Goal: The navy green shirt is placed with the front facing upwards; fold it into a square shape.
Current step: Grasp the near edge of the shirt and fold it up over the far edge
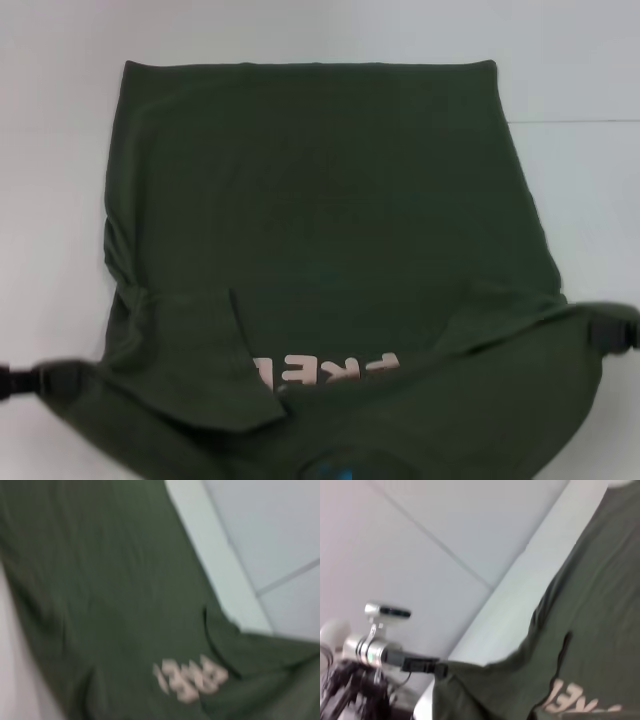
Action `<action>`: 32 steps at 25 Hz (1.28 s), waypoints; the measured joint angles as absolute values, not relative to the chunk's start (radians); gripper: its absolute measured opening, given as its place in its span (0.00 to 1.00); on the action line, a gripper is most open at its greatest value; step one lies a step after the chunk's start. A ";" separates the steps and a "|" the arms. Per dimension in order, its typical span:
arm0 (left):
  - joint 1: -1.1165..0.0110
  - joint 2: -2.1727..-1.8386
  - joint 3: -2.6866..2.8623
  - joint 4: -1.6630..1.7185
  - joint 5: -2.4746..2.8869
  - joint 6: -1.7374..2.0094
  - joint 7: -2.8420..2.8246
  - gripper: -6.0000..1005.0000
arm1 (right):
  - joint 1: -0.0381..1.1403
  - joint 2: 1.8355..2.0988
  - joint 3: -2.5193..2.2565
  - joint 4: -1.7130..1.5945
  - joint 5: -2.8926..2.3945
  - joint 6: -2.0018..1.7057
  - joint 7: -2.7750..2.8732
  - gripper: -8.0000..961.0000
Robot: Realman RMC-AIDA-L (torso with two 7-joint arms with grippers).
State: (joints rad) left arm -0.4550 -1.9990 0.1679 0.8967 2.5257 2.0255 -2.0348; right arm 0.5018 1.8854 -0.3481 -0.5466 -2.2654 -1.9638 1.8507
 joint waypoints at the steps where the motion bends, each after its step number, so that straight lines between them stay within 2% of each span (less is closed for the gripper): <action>1: -0.461 -1.997 0.161 0.889 2.506 2.011 -2.037 0.03 | 0.503 1.887 -0.323 -0.546 -2.265 -1.956 1.855 0.03; 10: -0.514 -1.995 0.152 0.759 2.311 1.757 -2.052 0.03 | 0.514 1.897 -0.184 -0.519 -2.195 -1.796 1.898 0.03; 15: -0.532 -2.007 0.157 0.686 2.216 1.605 -2.016 0.03 | 0.519 1.902 -0.186 -0.471 -2.121 -1.661 1.901 0.03; 20: -0.548 -2.035 0.160 0.629 2.137 1.490 -1.953 0.03 | 0.541 1.941 -0.189 -0.455 -2.063 -1.535 1.900 0.03; 26: -0.583 -2.094 0.198 0.615 2.128 1.331 -1.901 0.03 | 0.572 1.993 -0.190 -0.458 -2.026 -1.397 1.885 0.03; 32: -0.614 -2.130 0.229 0.606 2.121 1.214 -1.863 0.03 | 0.591 2.015 -0.190 -0.453 -1.984 -1.284 1.853 0.03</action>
